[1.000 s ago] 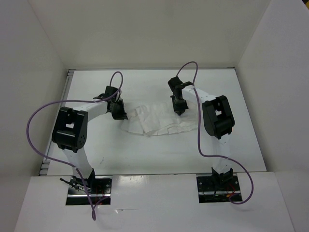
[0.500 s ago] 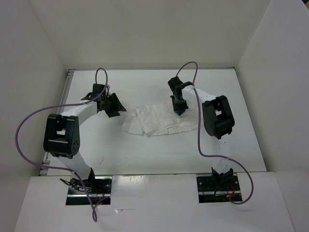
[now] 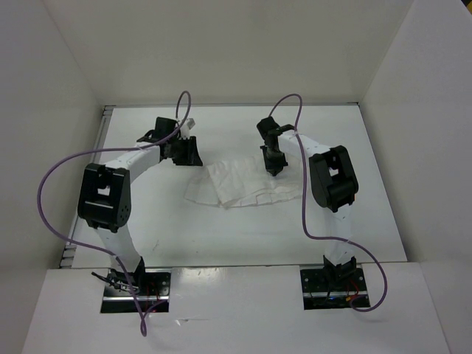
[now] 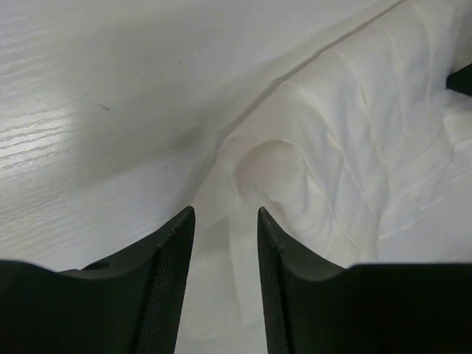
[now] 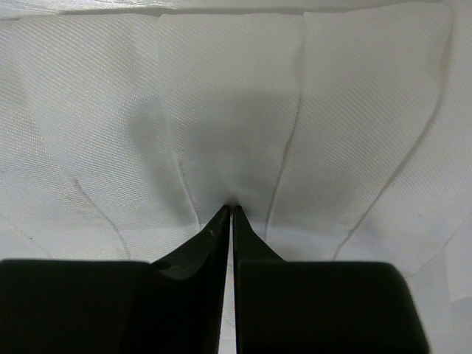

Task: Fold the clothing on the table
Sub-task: Fold the skirt

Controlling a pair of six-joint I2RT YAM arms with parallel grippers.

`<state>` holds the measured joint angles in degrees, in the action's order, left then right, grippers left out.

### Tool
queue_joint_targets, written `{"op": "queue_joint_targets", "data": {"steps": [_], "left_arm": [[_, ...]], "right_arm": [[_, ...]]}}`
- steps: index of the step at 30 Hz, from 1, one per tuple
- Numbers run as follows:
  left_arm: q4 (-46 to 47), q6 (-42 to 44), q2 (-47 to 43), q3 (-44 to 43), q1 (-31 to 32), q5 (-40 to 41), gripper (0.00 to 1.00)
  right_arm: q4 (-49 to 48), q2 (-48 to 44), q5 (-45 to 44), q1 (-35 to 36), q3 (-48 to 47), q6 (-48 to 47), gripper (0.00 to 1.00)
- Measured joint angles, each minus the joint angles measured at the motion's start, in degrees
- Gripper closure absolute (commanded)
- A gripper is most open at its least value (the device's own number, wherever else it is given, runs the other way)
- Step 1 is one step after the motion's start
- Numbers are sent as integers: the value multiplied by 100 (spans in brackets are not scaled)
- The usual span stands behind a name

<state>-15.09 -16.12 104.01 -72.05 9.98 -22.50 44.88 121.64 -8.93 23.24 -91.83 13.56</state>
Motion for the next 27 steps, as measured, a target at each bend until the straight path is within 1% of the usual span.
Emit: {"op": "queue_joint_targets", "data": {"steps": [5, 13, 18, 19, 22, 27], "left_arm": [[-175, 525, 275, -118, 251, 170, 53], [-118, 846, 437, -125, 691, 208, 53], [-37, 868, 669, -144, 754, 437, 65], [-22, 868, 706, -153, 758, 533, 74], [61, 872, 748, -214, 776, 920, 89], [234, 868, 748, -525, 780, 1427, 94]], "right_arm": [[-4, 9, 9, 0, 0, 0, 91], [-4, 11, 11, -2, -2, 0, 91], [-4, 11, 13, -2, -2, 0, 91], [-4, 11, 13, -2, -2, 0, 91], [-4, 11, 15, -2, -2, 0, 91], [-4, 20, 33, -2, -4, -2, 91]]}}
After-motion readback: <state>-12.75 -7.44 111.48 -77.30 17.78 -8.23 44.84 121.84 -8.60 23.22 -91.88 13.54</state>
